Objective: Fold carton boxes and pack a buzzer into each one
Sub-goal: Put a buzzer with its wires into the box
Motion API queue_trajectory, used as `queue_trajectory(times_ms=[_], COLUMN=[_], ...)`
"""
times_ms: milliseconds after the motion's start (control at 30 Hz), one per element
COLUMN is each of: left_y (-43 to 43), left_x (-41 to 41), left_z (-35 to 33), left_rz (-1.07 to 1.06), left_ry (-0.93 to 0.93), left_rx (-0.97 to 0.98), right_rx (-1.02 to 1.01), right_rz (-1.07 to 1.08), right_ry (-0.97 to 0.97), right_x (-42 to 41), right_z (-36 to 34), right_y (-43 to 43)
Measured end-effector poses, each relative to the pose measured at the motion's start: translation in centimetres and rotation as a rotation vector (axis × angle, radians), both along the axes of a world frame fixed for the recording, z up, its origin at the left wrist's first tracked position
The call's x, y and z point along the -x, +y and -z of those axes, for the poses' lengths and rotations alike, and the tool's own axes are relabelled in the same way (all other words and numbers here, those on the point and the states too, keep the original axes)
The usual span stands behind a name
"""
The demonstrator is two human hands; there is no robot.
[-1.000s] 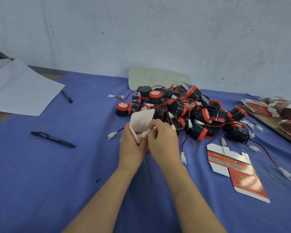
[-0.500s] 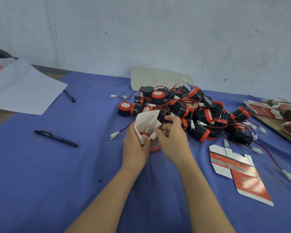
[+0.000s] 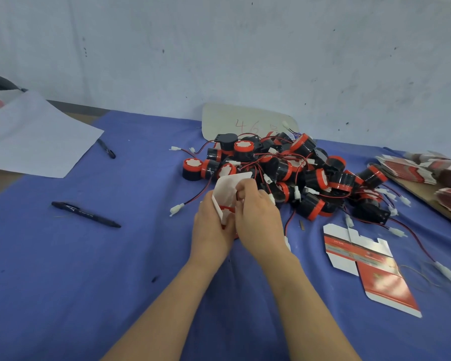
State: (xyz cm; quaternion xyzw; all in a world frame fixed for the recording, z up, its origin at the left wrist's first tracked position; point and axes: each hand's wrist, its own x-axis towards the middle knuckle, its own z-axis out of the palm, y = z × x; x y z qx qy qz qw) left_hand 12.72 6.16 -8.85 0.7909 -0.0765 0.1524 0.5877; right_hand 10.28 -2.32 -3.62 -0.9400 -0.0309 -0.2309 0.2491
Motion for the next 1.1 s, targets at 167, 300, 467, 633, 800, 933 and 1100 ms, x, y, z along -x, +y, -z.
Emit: queue_trajectory(times_ms=[167,300,467,633,800,933,1100], left_y=[-0.1,0.0,-0.1,-0.1,-0.1,-0.1,-0.2], left_x=[0.2,0.3,0.2,0.4,0.5,0.4,0.6], left_z=[0.0,-0.1,-0.1,-0.5,-0.3,-0.3,-0.4], left_rz=[0.011,0.017,0.011,0.021,0.028,0.021,0.015], left_ry=[0.019,0.027,0.037,0.043,0.027,0.031,0.02], left_rx=[-0.007,-0.019,-0.016,0.037,0.021,0.013,0.01], right_rx=[-0.086,-0.085,0.176,0.216,0.179,0.168,0.252], right_rz=[0.095,0.09,0.09,0.129,0.212,0.207,0.217], right_ry=[0.036,0.029,0.07,0.152,0.153,0.163,0.24], right_x=[-0.5,-0.4,-0.3,0.5,0.5,0.5,0.2], right_z=[0.0,-0.2,0.2,0.7,0.4,0.3,-0.5], right_y=[-0.7,-1.4,-0.6,-0.4,-0.2,-0.2,0.0])
